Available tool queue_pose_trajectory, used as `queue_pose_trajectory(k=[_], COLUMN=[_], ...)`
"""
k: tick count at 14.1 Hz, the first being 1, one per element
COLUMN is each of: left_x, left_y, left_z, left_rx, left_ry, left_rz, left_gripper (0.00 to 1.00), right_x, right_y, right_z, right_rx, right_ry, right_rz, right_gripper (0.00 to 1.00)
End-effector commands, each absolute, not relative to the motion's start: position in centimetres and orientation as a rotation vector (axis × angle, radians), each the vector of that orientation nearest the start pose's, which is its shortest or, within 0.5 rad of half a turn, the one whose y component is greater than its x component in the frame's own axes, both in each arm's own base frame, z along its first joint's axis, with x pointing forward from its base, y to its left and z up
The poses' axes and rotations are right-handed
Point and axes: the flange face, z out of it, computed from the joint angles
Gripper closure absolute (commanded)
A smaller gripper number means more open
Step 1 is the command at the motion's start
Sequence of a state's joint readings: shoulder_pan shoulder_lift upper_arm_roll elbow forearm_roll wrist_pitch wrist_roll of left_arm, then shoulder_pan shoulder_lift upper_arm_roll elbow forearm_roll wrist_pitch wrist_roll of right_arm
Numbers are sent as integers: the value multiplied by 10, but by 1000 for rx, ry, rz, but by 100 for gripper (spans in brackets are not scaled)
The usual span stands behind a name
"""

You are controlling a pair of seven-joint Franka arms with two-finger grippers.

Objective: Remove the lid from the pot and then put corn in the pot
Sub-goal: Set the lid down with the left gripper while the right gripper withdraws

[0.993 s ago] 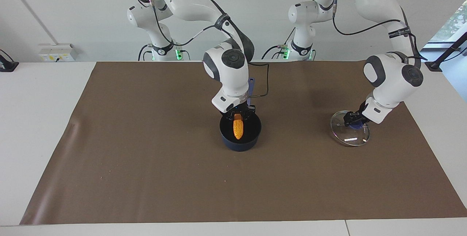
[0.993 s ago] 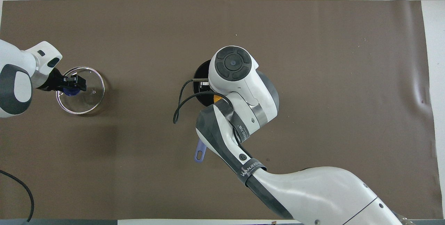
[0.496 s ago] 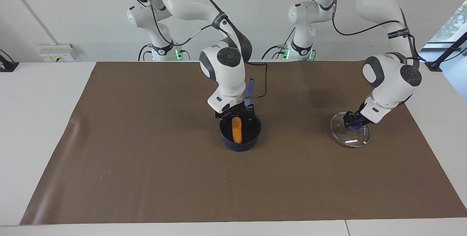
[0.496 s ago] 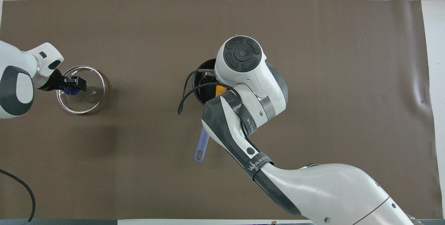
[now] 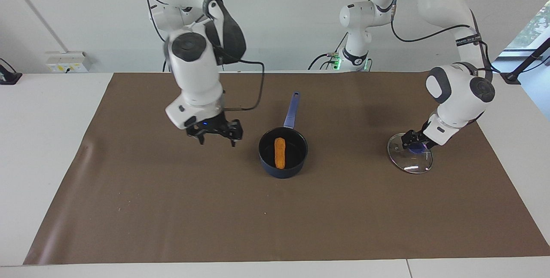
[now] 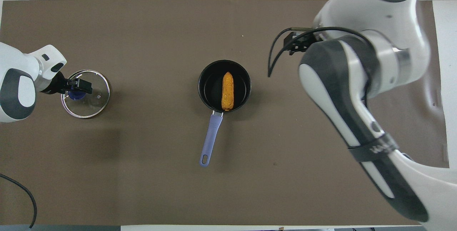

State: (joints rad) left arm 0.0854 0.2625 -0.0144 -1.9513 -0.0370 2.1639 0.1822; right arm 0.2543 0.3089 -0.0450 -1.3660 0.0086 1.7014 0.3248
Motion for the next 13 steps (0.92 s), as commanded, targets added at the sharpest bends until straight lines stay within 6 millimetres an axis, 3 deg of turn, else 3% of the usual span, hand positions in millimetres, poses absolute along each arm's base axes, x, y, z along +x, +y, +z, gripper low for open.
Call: queue_pose_trajectory(k=[1,2,4,5,6,8,10,12,13], left_x=[610,618,626,627,622,598,565,539,529], left_y=[35,29,1,-9,-21,-34,-33,-34,-40], left_z=[382,407,462,488,512,556,582,584,575], left_rx=[-3175,-3175,-3175,-3179,-3170,-3140,-3135,-3128,-3124], left_ry=[185,203,211,123,70,77,87,82,93], left_rz=[41,44,61,69,68,39,91,172,210], left_gripper=[0,0,0,0,0,0,0,0,0], right_x=[616,608,586,583,580,553,544,548,545], right_y=[98,77,41,28,25,22,13,5,2], right_z=[605,611,604,600,596,589,591,597,606], right_rx=[-3154,-3158,-3157,-3154,-3153,-3153,-3146,-3150,-3152], right_ry=[95,130,136,114,85,67,58,-41,-97], right_rz=[-9,19,113,131,151,144,128,59,25], right_gripper=[0,0,0,0,0,0,0,0,0])
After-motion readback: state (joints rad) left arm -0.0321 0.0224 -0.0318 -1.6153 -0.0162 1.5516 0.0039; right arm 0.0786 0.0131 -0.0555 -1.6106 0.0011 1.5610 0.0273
